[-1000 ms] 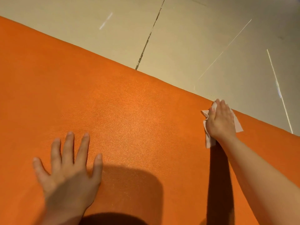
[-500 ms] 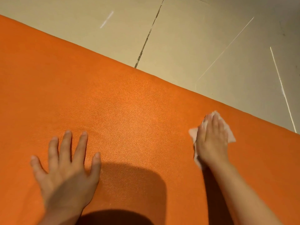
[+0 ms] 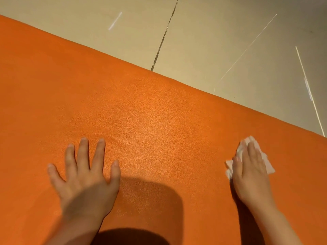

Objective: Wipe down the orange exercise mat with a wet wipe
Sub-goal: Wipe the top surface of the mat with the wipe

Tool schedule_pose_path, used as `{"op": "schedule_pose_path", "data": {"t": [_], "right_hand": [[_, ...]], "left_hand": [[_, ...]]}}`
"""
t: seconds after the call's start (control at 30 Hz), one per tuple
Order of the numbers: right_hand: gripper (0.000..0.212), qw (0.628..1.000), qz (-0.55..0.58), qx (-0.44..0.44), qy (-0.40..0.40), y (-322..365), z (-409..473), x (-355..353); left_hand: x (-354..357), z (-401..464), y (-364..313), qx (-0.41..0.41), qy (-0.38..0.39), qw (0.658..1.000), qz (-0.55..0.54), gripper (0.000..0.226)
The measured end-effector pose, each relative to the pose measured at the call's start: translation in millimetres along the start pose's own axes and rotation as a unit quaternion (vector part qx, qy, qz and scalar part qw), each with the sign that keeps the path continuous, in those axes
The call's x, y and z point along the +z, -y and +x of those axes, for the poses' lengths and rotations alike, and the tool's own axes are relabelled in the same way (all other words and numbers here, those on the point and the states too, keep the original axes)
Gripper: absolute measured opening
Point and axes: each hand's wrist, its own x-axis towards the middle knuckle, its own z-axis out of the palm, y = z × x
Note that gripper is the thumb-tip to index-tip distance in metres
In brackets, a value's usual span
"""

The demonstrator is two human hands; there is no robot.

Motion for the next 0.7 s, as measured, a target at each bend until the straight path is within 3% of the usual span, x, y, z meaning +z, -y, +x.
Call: {"op": "schedule_pose_path", "data": {"t": [0.13,0.2,0.3,0.37,0.5,0.6,0.7], "right_hand": [[0.063,1.0,0.013,-0.001,0.011,20.9,-96.5,32.6],[0.06,0.999,-0.008,-0.047,-0.009,51.5,-128.0,52.6],[0.057,0.988,-0.046,-0.146,-0.025,96.1,-148.0,69.3],[0.058,0.986,-0.051,-0.157,-0.01,113.1,-131.8,65.8],[0.064,0.988,-0.117,-0.103,0.014,103.9,-72.4,40.9],[0.059,0.994,-0.078,0.026,0.068,72.7,-37.4,16.9],[0.06,0.993,-0.061,0.075,0.062,75.7,-31.1,15.6]], "left_hand": [[-0.4,1.2,1.4,-0.003,0.019,1.0,0.016,0.065],[-1.6,1.0,1.8,0.0,0.025,1.0,0.012,0.066],[-4.2,0.5,0.9,0.0,0.036,0.999,0.001,0.067],[-6.1,0.3,0.5,0.003,0.04,0.999,-0.006,0.067],[-14.0,1.4,0.7,0.021,0.079,0.997,-0.011,0.069],[-19.6,3.2,5.5,0.032,0.105,0.994,-0.026,0.075],[-28.6,-13.3,35.5,0.129,0.114,0.984,-0.049,0.069]]}}
